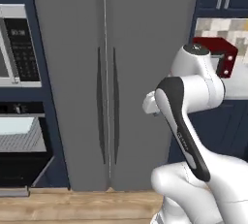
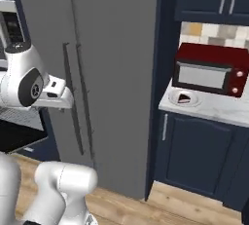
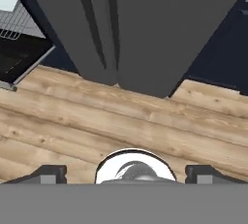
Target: Take the baked cake out of the oven and place it on the plate for cooling. Then close the oven door.
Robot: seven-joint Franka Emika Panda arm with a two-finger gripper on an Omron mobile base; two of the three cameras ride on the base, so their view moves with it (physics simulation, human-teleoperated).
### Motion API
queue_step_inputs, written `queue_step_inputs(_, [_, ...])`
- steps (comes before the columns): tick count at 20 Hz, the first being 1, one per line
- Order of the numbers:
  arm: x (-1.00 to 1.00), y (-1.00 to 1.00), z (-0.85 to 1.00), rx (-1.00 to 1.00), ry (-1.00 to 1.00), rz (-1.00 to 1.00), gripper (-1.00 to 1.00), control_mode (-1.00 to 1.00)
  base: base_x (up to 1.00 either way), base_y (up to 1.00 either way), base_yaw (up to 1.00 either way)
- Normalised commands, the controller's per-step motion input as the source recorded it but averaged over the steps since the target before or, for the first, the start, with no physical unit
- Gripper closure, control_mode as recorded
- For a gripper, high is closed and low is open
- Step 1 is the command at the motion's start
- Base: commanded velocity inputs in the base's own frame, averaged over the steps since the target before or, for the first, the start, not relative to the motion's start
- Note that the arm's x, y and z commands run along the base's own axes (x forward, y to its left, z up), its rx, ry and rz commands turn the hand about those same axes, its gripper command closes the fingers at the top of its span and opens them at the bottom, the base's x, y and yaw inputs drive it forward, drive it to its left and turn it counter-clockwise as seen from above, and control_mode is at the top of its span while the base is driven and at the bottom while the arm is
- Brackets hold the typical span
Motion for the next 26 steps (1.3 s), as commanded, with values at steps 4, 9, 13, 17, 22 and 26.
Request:
queue_step_inputs(4, [0.0, 0.0, 0.0, 0.0, 0.0, 0.0, -1.0, 1.0, 0.11, 0.87, 0.74])
queue_step_inputs(9, [0.0, 0.0, 0.0, 0.0, 0.0, 0.0, -1.0, 1.0, 0.32, 0.49, 0.69])
queue_step_inputs(13, [0.0, 0.0, 0.0, 0.0, 0.0, 0.0, -1.0, 1.0, 0.55, 0.04, 0.55])
queue_step_inputs(17, [0.0, 0.0, 0.0, 0.0, 0.0, 0.0, -1.0, 1.0, 0.57, -0.13, 0.42])
queue_step_inputs(22, [0.0, 0.0, 0.0, 0.0, 0.0, 0.0, -1.0, 1.0, 0.81, -0.3, 0.35])
queue_step_inputs(26, [0.0, 0.0, 0.0, 0.0, 0.0, 0.0, -1.0, 1.0, 0.92, -0.32, 0.32])
